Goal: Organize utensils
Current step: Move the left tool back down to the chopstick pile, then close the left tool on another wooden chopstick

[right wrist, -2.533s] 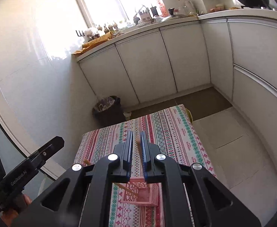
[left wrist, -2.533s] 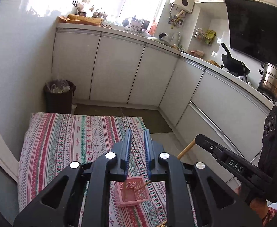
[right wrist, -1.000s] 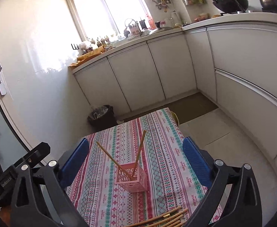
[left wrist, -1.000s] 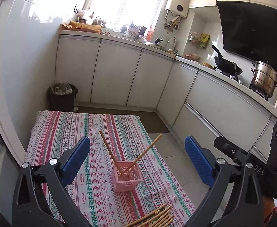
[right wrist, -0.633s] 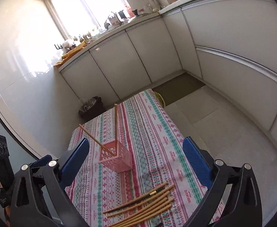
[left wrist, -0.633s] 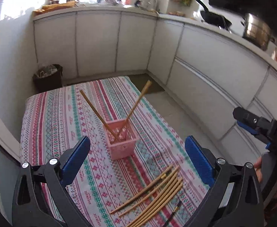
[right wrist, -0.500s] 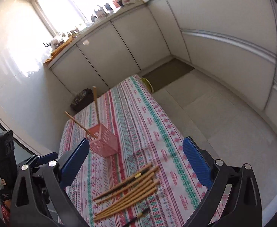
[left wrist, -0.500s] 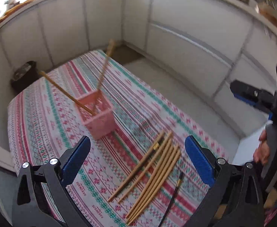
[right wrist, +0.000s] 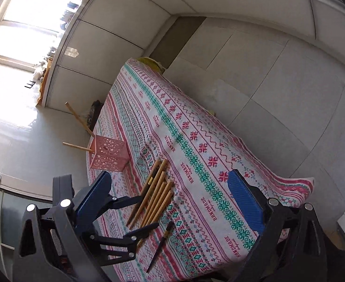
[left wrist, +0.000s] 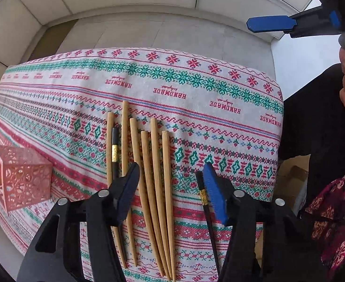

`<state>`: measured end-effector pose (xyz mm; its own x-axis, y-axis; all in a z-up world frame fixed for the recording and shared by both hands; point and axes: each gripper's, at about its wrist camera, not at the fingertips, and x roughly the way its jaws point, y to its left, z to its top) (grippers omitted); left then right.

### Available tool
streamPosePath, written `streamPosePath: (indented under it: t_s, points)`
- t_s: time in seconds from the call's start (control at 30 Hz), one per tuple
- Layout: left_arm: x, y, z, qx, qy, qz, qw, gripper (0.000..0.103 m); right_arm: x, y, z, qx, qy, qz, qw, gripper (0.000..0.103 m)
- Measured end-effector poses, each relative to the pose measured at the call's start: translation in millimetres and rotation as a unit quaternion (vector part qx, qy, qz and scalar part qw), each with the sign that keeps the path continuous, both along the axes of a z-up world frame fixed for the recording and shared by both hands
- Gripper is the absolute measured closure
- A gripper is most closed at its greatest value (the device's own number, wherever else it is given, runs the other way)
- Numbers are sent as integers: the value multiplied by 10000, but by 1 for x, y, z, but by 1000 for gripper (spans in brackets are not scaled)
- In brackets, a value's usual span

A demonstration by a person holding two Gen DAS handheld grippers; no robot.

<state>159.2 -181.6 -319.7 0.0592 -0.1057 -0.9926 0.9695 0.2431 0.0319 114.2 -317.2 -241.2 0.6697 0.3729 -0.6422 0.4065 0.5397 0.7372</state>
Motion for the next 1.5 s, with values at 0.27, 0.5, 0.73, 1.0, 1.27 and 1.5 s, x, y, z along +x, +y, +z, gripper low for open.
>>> streamPosePath:
  t_s: [0.27,0.5,0.73,1.0,1.27,1.5]
  points:
    - [20,-17,-8,-76,608,-26,9981,60,4,-8,-8,336,61,106,9994,7]
    - [42,-10,-9,-263,358,498,9978,80,4,-15,-13,362,140,113,9992,7]
    - [24,-2,-13,49,-98,154,9998,90,5,-14,-16,365,170,174,9990,7]
    - [16,-12,-23,475,-53,-460,9978,80,5,-14,-15,284,203,129,9993,7]
    - [58,-9,-2,88,938,193,9954,74,6,-10,-15,143,278,147,9994,7]
    - [64,19,37,-297,819,486,9950,68,10,-6,-17,111,347,210,9991,7]
